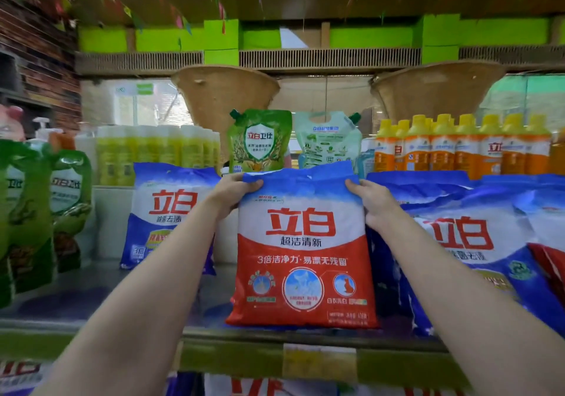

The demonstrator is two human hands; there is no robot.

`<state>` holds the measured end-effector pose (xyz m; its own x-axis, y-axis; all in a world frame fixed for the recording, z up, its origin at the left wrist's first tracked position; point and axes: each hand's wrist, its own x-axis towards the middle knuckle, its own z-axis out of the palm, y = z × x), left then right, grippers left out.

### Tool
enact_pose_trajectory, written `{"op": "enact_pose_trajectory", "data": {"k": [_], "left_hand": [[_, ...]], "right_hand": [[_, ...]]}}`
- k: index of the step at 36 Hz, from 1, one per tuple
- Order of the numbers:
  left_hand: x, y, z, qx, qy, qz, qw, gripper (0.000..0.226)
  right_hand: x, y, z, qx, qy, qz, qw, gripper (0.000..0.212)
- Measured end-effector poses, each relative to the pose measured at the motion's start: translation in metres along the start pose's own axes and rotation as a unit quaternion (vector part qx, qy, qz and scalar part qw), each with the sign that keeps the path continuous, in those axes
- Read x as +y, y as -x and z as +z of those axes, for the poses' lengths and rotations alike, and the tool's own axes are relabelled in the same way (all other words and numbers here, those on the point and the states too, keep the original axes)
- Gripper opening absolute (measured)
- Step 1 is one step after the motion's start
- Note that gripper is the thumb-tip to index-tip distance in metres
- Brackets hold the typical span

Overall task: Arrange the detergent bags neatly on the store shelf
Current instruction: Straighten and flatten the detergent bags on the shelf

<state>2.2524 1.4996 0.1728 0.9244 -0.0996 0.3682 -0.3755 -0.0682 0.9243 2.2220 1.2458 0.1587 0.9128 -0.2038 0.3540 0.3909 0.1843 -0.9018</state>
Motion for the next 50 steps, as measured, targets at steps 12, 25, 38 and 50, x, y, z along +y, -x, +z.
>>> {"op": "enact_pose_trajectory", "data": {"k": [12,25,38,50], "left_hand": [[-0.009,0.039,0.017,0.095,0.054,0.12,0.987,0.009],[-0.051,0.066,-0.016,-0.097,-0.056,0.042,0.993,0.039],[-0.04,0.054,0.003,0.001,-0.151,0.047,0.987,0.018],[-0.026,0.032,0.006,0.026,-0.063,-0.027,0.997,0.017]], "right_hand": [[0.013,0.007,-0.014,0.084,0.158,-0.122,0.976,0.04],[0.02,0.058,-0.017,-0.051,0.356,-0.164,0.919,0.03],[0.015,0.048,-0.024,-0.041,0.452,-0.26,0.852,0.023],[0.01,0.006,-0.003,0.062,0.492,-0.116,0.861,0.041]]}}
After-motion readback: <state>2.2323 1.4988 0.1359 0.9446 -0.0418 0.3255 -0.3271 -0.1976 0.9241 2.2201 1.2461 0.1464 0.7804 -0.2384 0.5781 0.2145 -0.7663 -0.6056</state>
